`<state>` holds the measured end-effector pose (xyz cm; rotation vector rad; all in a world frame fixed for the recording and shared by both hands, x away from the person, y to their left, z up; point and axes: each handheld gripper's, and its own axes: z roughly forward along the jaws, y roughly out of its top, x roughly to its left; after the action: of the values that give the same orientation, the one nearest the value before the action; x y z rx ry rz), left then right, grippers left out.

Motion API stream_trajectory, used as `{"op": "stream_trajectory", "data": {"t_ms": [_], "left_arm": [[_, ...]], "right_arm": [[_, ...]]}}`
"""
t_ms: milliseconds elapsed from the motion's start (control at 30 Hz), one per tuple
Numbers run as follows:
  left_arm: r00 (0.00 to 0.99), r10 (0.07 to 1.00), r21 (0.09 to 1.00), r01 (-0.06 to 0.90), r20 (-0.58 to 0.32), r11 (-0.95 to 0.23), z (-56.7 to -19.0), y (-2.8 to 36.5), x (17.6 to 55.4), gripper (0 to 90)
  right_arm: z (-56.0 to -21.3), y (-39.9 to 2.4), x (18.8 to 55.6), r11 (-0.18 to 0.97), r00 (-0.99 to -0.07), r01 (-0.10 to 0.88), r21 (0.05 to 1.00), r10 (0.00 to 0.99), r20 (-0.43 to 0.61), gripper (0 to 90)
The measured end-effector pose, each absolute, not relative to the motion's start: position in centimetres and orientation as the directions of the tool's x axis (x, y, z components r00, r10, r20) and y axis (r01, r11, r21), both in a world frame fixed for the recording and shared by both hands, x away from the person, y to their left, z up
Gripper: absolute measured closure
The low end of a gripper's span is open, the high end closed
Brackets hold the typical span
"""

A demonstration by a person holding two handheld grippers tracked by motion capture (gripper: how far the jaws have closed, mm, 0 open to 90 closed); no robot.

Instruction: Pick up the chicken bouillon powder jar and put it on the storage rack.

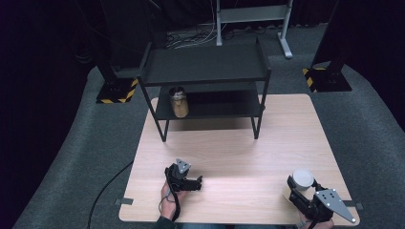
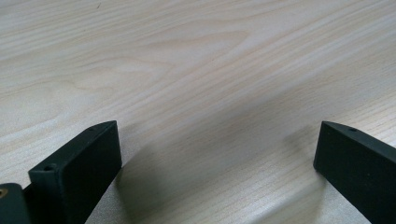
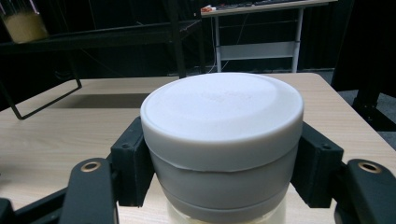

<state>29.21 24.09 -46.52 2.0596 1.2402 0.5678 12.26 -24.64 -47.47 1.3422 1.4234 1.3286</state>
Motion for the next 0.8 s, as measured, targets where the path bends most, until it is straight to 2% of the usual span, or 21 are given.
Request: {"op": "stream_trajectory", "data": {"t_ms": [533, 800], "left_arm": [[0.459, 0.889, 0.717, 0.617, 0.007, -0.324, -46.4, 24.4, 29.6, 0.2], [0.460, 0.888, 0.717, 0.617, 0.006, -0.325, -46.4, 24.5, 29.6, 0.1]], "right_arm": [[-43.9, -24.5, 14.2, -0.097, -0.162, 0.240, 0.966, 0.977, 0.139, 32.4], [-42.7, -24.4, 15.8, -0.100, -0.192, 0.251, 0.963, 0.970, 0.151, 32.4]]}}
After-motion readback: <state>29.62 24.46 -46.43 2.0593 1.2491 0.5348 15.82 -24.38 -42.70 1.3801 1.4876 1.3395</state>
